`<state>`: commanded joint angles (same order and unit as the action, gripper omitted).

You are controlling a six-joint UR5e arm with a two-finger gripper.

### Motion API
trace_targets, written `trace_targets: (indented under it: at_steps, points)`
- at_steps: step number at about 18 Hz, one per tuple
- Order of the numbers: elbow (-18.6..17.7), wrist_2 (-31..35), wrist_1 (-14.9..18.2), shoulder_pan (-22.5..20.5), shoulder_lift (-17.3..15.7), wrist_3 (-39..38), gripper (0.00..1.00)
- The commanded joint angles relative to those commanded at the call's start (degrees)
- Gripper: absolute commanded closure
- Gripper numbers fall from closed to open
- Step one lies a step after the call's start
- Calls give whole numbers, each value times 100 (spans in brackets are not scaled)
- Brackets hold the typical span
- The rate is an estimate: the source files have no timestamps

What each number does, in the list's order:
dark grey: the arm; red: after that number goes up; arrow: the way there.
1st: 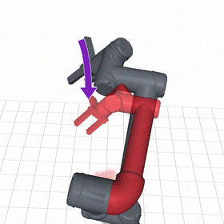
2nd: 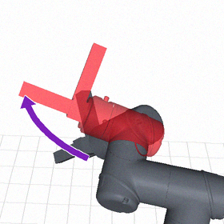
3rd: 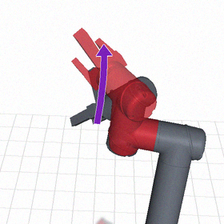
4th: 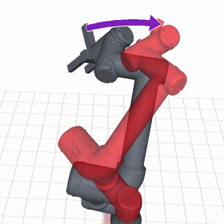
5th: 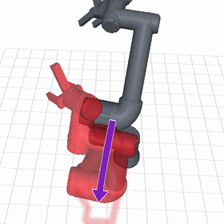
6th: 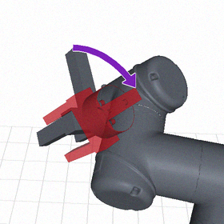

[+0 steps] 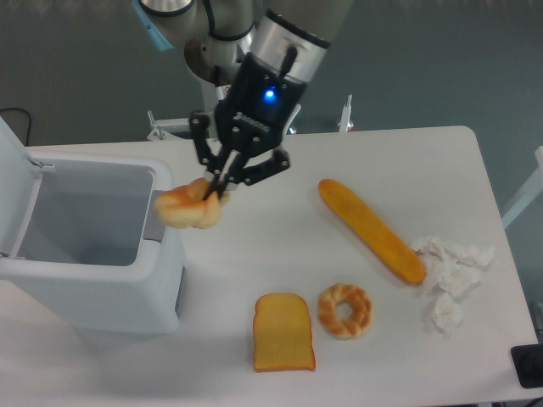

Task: Place the round bread in the trash can
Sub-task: 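Carry the held bread over the open white trash can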

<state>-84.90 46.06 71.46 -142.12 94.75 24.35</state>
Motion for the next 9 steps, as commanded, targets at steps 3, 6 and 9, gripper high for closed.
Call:
trace_targets:
  at_steps: [3, 6, 9]
  points:
    - [-26, -27, -9, 175, 9, -150, 90]
    - [-131, -18, -9, 395, 0, -176, 89]
    - [-158, -18, -62, 562, 17, -159, 85]
